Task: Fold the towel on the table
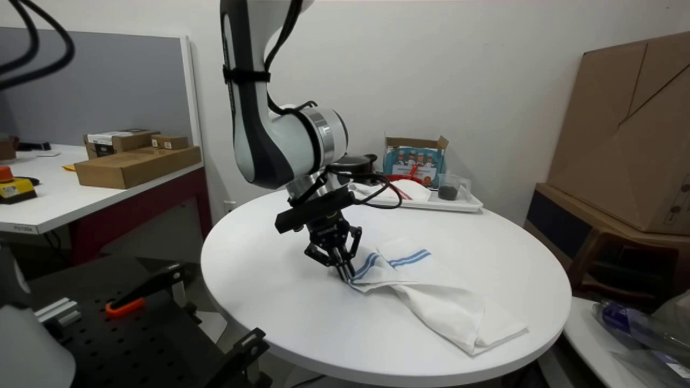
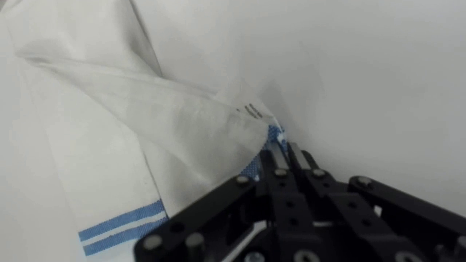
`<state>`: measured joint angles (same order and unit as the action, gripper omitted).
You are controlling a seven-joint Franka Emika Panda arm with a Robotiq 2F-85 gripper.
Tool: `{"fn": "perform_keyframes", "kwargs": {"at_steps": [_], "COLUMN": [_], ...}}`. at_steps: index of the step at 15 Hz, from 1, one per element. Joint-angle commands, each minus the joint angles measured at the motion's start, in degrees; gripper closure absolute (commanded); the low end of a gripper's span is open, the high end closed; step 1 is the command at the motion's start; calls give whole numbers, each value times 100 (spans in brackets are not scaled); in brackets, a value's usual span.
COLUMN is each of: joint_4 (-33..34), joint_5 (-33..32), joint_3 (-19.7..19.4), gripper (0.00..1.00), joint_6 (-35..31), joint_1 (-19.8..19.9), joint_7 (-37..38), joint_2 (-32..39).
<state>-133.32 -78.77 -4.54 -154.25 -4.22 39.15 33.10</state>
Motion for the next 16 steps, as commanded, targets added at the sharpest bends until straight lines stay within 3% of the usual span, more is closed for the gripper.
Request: {"fn": "perform_keyframes", "kwargs": {"at_steps": [1,10,13,16], "joint_4": [-168,-83,218,636], "joint_5": [-101,261,749,1066], "joint_3": [66,96,-1,-14], "gripper": [99,99,99,99], "joint_6": [-99,-142,-112,79], "joint_1": [-34,241,610,782], "joint_7": [-65,-347,-1050,-1272], "joint_2": [-304,-1024,-1172,-994]}}
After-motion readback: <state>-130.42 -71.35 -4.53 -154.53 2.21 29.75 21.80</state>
